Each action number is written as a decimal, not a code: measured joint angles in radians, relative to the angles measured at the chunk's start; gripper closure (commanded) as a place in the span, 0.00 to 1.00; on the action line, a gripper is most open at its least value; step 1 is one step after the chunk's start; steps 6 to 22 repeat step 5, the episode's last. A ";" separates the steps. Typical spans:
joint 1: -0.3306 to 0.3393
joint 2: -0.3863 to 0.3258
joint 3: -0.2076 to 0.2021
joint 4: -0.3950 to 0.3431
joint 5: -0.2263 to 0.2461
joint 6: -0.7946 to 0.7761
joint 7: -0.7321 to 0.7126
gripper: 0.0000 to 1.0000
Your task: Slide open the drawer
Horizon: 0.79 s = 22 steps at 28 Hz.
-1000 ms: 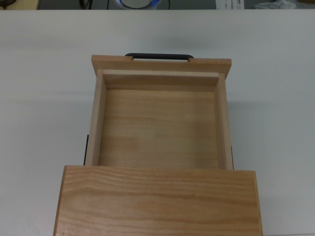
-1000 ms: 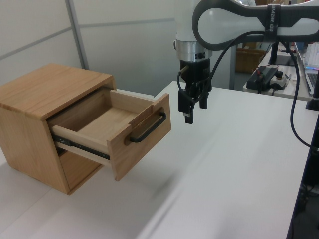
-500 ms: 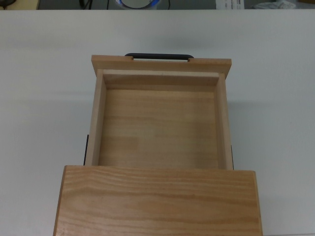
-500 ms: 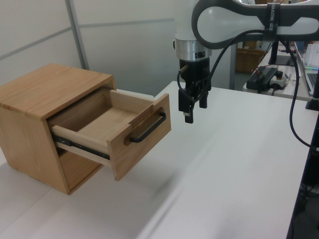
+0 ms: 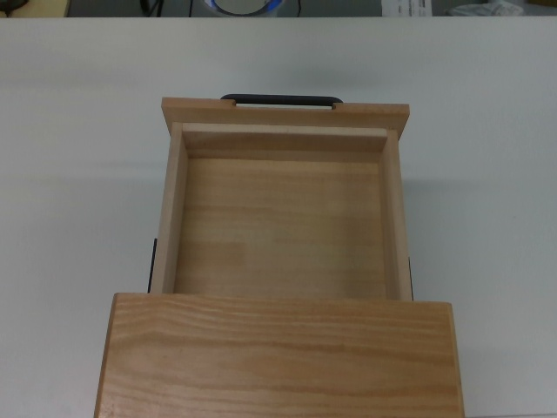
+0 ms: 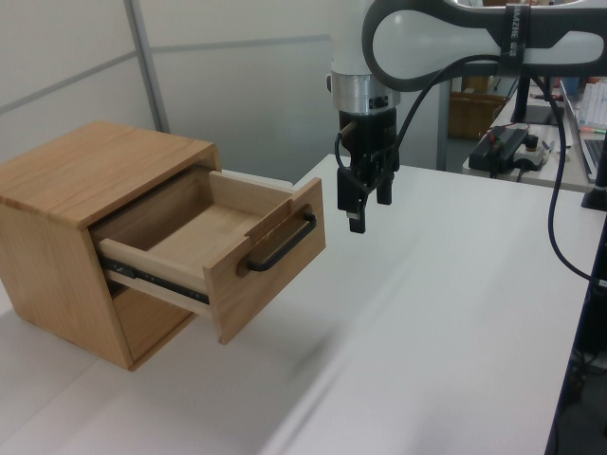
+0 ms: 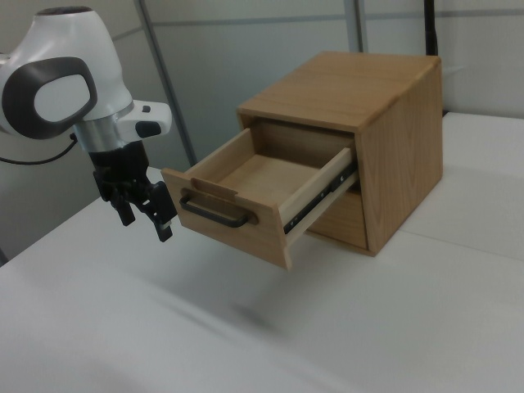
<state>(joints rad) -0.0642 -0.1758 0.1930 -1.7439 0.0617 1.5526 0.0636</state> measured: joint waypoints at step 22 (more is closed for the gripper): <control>0.000 0.001 0.000 0.000 0.000 -0.001 -0.001 0.00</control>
